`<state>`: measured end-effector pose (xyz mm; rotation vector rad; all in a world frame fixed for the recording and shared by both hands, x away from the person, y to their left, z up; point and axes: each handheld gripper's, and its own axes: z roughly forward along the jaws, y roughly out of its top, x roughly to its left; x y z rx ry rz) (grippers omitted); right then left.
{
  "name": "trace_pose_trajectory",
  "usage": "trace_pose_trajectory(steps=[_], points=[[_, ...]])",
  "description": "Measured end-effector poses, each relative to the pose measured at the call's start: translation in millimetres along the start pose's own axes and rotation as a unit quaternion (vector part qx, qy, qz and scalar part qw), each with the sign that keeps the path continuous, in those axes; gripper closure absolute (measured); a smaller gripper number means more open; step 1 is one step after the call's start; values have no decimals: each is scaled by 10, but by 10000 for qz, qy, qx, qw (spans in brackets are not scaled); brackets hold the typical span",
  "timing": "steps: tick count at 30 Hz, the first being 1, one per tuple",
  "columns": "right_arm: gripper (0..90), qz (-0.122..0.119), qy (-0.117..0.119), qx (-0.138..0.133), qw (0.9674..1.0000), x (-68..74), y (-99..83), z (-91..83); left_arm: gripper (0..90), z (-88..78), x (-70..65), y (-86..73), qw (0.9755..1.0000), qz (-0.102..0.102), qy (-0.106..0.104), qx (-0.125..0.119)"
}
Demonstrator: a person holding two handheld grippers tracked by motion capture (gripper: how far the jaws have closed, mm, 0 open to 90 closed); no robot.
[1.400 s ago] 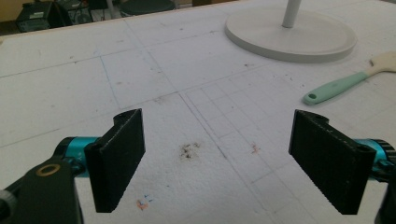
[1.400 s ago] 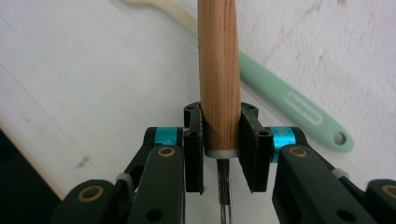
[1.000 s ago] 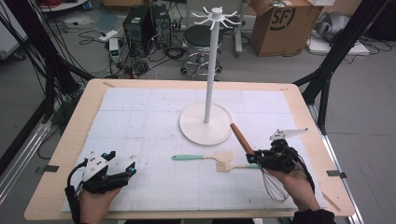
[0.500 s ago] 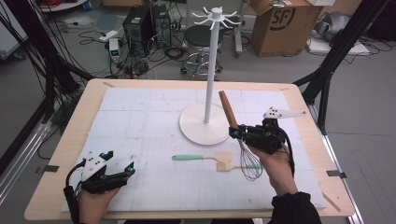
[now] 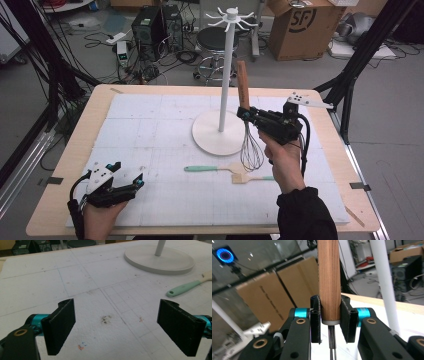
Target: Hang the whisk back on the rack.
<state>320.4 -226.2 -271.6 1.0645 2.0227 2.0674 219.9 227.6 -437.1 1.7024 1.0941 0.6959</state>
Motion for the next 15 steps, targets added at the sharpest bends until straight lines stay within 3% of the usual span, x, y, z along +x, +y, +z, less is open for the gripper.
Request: trace_pose_trajectory(steps=[8, 15], points=[[737, 70, 312, -226, 9992, 99, 204, 224, 157, 0, -3, 0, 10000, 4, -12, 8], [737, 19, 444, -354, 9984, 178, 386, 404, 158, -18, 16, -5, 10000, -36, 15, -24]])
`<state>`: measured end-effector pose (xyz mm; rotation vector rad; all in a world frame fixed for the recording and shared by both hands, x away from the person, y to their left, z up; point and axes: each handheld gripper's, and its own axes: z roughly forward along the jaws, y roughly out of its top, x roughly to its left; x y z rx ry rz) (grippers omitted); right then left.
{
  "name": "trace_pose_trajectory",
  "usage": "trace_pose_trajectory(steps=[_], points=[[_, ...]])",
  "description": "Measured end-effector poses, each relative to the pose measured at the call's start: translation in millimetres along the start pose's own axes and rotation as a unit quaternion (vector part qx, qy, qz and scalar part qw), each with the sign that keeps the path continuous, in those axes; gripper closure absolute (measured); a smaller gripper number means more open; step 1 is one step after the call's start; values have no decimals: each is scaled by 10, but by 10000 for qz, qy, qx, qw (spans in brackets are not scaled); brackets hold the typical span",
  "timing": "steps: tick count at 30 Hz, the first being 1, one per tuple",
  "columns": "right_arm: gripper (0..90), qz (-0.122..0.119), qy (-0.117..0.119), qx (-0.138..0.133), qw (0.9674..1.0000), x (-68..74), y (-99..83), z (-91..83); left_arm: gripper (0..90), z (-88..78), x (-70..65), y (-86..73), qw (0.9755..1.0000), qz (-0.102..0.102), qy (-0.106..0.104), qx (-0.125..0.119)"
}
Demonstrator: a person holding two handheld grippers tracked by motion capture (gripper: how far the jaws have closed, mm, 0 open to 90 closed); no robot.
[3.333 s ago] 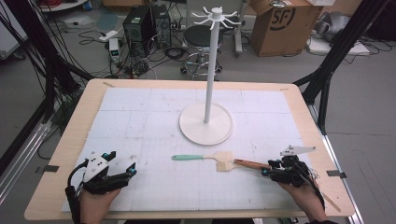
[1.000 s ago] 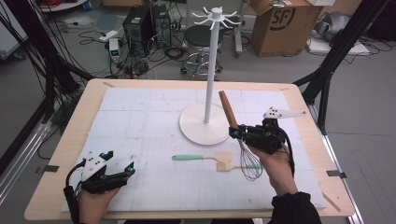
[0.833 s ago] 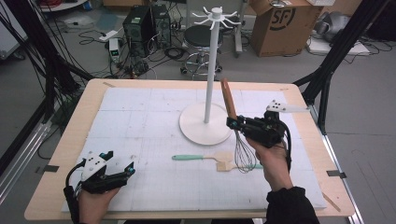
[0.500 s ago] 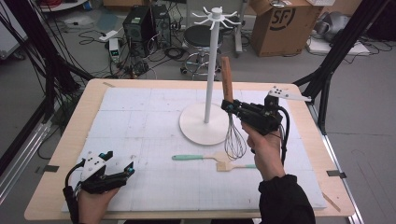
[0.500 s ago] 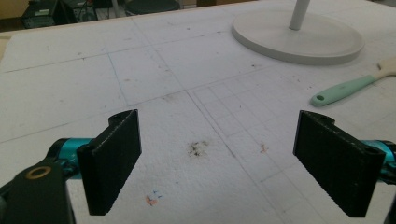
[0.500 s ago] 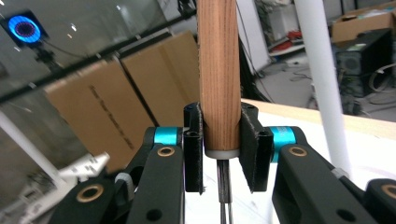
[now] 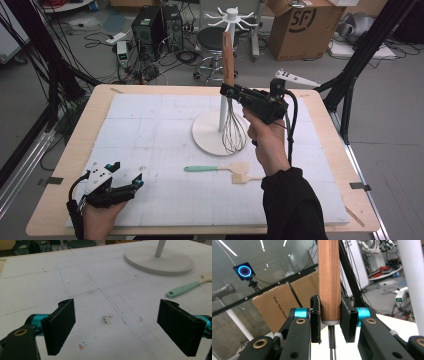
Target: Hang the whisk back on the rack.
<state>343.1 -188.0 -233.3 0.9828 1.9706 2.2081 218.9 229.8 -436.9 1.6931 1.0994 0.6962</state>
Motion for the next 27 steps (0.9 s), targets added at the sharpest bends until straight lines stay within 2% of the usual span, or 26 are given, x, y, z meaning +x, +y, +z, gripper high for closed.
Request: trace_pose_trajectory(steps=[8, 14, 19, 27], points=[[737, 54, -18, -45, 10000, -52, 111, 112, 158, -42, 34, -11, 10000, -27, 30, -15], [737, 143, -164, -39, 9998, -176, 112, 137, 158, -56, 34, -18, 10000, -24, 38, -23], [737, 116, -222, -75, 9997, -234, 108, 145, 160, -63, 52, -22, 10000, -37, 44, -15], [733, 83, -153, -115, 9998, -264, 66, 177, 163, -65, 53, -22, 10000, -43, 47, -18]])
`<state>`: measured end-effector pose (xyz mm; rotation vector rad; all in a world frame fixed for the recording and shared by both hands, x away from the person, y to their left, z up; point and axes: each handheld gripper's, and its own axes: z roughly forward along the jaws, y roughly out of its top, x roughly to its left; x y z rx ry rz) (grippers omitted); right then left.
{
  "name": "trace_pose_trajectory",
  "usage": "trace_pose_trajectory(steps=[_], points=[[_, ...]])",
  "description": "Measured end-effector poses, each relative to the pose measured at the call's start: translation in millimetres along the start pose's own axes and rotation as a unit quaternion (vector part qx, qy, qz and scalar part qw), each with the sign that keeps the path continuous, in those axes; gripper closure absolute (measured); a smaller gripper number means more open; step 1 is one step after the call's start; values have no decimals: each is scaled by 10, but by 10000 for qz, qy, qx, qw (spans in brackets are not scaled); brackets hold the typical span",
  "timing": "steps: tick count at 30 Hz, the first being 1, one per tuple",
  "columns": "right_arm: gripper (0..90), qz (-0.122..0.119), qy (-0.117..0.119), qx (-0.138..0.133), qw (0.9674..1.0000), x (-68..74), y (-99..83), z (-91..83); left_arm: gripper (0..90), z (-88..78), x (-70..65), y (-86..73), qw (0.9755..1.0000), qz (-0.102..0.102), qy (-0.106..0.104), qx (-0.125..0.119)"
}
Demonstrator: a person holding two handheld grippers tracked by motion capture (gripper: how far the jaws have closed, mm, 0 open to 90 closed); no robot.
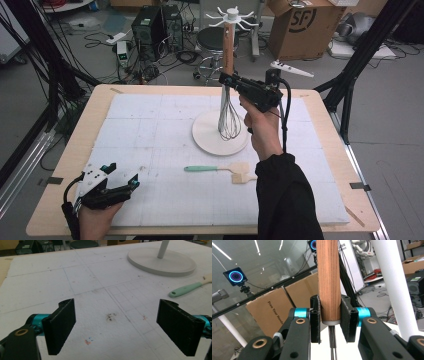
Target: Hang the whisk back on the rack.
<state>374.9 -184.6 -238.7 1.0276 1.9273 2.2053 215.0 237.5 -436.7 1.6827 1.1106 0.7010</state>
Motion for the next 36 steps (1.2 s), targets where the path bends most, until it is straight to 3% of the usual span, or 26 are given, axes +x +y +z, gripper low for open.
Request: trace_pose_trajectory(steps=[8, 16, 25, 28, 31, 36], points=[[731, 17, 72, 19, 10000, -24, -6, 23, 167, 0, 15, 0, 10000, -36, 9, -17], [709, -95, -72, 81, 9999, -26, 0, 7, 167, 8, 17, -2, 10000, -24, -9, 21], [585, -35, -204, 59, 9998, -34, 7, -17, 170, 4, 24, 0, 10000, -21, -2, 26], [516, 7, -333, -16, 9994, -35, 19, -57, 170, 3, 18, 0, 10000, -22, -11, -4], [504, 46, -427, -57, 9991, -41, 36, -124, 170, 2, 16, 1, 10000, -1, -12, 12], [526, 23, -395, -219, 9990, -14, 49, -233, 170, 0, 13, 3, 10000, 15, -11, 18]])
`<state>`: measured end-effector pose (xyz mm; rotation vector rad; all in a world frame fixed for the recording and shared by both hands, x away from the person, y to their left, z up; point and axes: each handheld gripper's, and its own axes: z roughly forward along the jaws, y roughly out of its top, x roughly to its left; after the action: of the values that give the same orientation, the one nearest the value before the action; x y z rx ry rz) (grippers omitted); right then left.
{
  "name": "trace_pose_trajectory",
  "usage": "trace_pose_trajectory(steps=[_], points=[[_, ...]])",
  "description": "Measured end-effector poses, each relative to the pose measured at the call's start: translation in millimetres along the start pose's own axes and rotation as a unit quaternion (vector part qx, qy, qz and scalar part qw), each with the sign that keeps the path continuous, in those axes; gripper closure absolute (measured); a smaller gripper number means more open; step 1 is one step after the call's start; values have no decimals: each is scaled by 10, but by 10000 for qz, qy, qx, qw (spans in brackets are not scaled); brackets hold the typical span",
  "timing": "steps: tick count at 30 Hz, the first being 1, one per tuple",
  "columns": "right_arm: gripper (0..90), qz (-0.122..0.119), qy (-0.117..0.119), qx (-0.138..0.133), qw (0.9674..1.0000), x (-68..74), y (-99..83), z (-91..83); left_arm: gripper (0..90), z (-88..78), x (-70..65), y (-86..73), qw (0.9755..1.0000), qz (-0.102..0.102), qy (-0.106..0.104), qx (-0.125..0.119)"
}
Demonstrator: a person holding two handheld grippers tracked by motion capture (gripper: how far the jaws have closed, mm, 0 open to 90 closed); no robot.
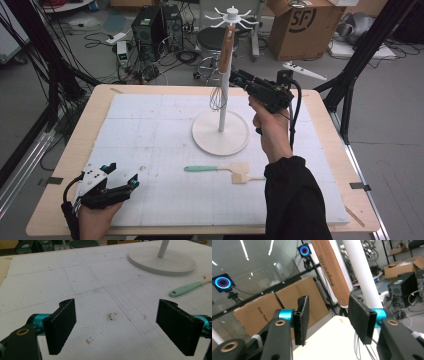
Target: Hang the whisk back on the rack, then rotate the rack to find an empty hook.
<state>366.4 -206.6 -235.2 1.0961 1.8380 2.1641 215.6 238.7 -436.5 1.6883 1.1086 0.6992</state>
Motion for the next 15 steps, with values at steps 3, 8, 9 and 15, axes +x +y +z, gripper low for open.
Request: trace_pose_trajectory(steps=[3, 8, 9, 15], points=[[546, -20, -41, -88, 10000, 4, 18, -70, 171, -7, -9, 0, 10000, -5, 15, -4], [551, 22, -45, -437, 9990, 33, 107, -165, 171, -5, -9, -2, 10000, -10, 17, 11], [584, 45, -56, -518, 9986, 42, 132, -175, 171, -1, -8, -3, 10000, -25, 18, 2], [862, 148, -541, -906, 9943, 82, 299, -195, 171, -7, 3, -6, 10000, -22, 11, 2]])
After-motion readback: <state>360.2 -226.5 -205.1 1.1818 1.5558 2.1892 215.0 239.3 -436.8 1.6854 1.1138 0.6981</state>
